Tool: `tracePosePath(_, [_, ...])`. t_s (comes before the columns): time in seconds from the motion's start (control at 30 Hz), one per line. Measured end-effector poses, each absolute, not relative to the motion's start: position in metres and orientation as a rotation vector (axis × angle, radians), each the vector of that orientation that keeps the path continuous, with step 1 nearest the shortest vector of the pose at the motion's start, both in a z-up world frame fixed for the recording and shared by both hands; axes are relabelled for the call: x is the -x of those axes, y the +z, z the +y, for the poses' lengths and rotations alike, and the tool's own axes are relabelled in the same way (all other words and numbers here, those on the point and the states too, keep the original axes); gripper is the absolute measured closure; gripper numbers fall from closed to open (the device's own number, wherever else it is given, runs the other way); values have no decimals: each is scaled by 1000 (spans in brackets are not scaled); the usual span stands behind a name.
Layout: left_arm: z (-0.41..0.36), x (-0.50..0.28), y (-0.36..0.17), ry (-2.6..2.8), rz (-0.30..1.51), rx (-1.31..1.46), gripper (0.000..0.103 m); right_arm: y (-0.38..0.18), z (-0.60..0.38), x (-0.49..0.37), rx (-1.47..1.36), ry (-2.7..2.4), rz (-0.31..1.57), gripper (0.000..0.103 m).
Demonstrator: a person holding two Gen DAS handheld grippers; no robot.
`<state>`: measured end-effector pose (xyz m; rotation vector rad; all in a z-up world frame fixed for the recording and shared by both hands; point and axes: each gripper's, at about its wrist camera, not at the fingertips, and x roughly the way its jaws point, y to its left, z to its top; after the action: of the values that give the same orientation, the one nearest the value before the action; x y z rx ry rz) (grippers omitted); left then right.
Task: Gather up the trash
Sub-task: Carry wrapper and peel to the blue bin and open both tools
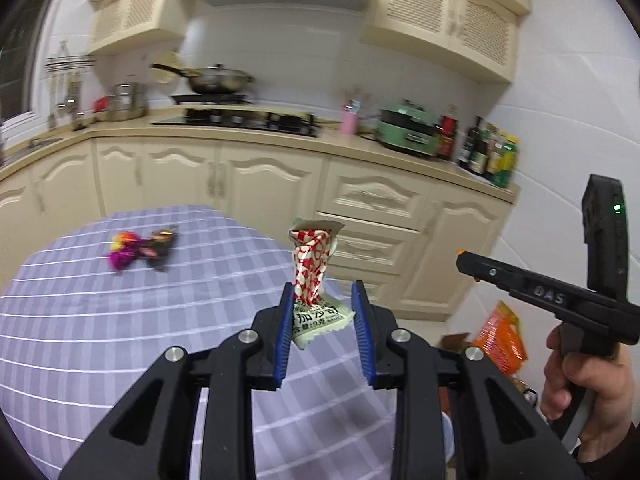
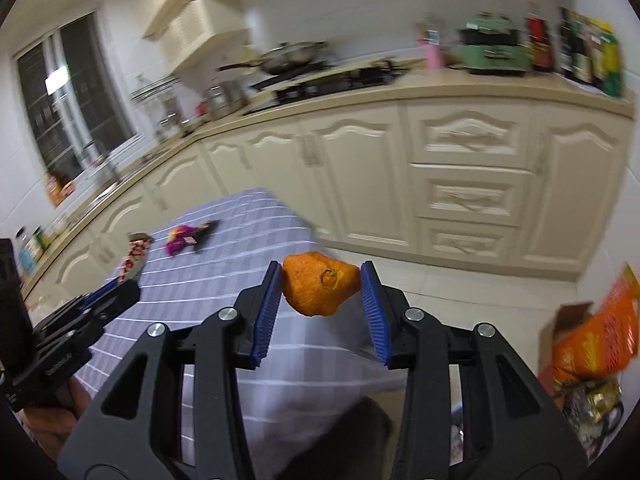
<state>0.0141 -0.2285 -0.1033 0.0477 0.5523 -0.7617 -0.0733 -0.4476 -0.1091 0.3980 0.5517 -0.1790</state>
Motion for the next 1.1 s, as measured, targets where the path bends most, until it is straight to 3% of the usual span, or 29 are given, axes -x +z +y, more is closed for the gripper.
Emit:
tracePosePath(0.2, [-293, 26, -134, -923, 604, -124, 76, -157, -510, 126, -489, -343, 627, 63])
tracePosePath(0.5, [-381, 50, -226, -1076, 832, -231, 76, -247, -572, 187, -654, -507, 764, 63])
tracePosePath(0.97, [-474, 59, -365, -1166, 1171, -404, 75, -328, -606, 215, -837, -566, 864, 63])
tracePosePath(1.07, [-488, 60, -378, -1190, 1210, -443, 65, -347, -612, 218, -886, -575, 886, 62])
tracePosePath(1.1, [-491, 60, -381, -1188, 1217, -459, 43, -351, -614, 218, -902, -579, 894, 59])
